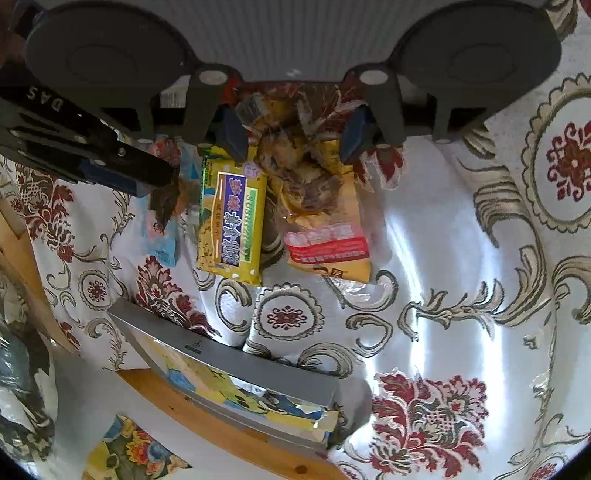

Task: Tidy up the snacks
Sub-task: 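Grasp the brown dried-meat packet with the right tool while the left tool grasps the nut bag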

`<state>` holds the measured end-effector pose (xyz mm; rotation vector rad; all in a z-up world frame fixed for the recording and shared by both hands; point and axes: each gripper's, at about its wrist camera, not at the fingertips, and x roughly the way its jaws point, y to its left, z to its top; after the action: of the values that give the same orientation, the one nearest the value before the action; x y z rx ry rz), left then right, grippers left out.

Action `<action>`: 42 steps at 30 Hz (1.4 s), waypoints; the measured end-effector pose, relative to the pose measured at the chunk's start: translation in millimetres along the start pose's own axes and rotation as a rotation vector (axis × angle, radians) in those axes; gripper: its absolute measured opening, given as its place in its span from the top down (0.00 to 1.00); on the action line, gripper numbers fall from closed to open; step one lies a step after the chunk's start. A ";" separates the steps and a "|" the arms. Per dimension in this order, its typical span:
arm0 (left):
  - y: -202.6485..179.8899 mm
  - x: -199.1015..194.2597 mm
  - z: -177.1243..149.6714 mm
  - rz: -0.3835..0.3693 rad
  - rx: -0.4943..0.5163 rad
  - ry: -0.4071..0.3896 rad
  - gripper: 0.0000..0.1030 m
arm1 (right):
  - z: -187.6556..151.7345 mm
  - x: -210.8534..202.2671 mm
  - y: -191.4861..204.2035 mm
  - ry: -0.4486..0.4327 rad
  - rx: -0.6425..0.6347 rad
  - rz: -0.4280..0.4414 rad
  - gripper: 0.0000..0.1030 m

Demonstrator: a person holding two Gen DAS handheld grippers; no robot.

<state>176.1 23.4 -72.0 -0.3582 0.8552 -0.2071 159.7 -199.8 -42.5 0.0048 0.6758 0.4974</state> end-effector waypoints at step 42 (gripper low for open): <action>8.7 5.7 2.0 -0.026 -0.049 0.008 0.56 | -6.2 21.2 6.9 0.072 0.105 -0.104 0.90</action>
<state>181.6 30.1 -78.2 -0.4147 0.8648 -0.2124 167.0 -185.2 -58.9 0.0510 0.7683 0.3633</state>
